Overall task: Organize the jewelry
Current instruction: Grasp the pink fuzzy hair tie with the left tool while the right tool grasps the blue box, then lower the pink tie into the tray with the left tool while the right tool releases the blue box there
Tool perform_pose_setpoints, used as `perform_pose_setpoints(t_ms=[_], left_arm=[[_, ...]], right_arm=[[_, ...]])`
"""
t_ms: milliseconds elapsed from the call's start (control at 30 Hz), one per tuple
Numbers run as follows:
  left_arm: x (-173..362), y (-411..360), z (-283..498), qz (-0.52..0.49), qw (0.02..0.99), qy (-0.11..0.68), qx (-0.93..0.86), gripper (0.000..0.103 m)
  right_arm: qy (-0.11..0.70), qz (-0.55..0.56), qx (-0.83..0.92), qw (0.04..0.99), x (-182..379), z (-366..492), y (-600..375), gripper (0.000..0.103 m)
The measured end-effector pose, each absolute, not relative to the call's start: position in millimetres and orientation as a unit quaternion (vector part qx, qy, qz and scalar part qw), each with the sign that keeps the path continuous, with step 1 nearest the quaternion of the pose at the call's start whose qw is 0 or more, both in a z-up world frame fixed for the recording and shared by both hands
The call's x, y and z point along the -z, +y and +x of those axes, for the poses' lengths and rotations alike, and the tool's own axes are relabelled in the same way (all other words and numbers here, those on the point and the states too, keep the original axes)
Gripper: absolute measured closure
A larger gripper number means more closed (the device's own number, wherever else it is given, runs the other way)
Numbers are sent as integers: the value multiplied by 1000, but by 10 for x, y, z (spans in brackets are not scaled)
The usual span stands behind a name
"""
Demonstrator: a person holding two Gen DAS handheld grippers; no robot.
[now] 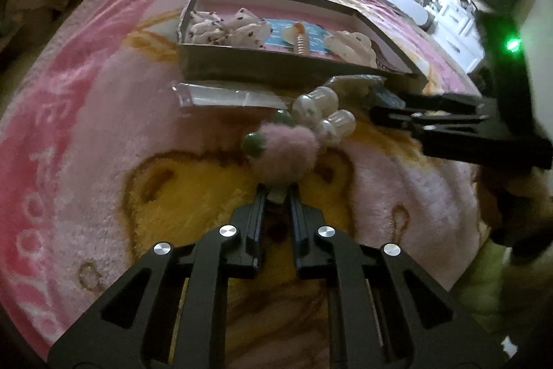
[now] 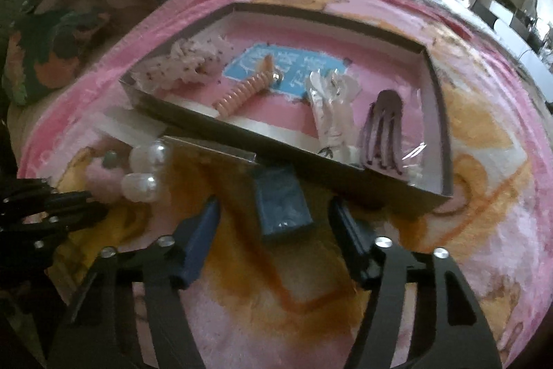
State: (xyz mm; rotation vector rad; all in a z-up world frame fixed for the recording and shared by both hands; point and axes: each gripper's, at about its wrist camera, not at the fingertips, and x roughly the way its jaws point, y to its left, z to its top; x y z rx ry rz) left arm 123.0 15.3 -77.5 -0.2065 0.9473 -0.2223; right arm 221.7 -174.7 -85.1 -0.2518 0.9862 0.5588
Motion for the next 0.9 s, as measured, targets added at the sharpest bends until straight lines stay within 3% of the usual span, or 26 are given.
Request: perform_pose_setpoints(t_ms=[133, 267, 500, 533, 567, 900], left_arm=[[741, 196, 1234, -111, 882, 446, 108, 74], [694, 165, 1286, -108, 886, 439, 109, 53], [709, 125, 1482, -94, 887, 441, 98, 53], [716, 122, 1501, -91, 887, 442, 96, 57], [726, 117, 1516, -87, 888, 442, 95, 68], [546, 246, 1367, -94, 897, 423, 91, 72]], right_arm=[[469, -103, -279, 831, 933, 2203, -1737, 72], [470, -64, -300, 828, 877, 2100, -1823, 72], [452, -34, -301, 839, 682, 1871, -2023, 72], [449, -29, -300, 841, 654, 1842, -2052, 72], [447, -25, -300, 842, 628, 1819, -2081, 72], [405, 1, -303, 862, 283, 1537, -2269, 72]])
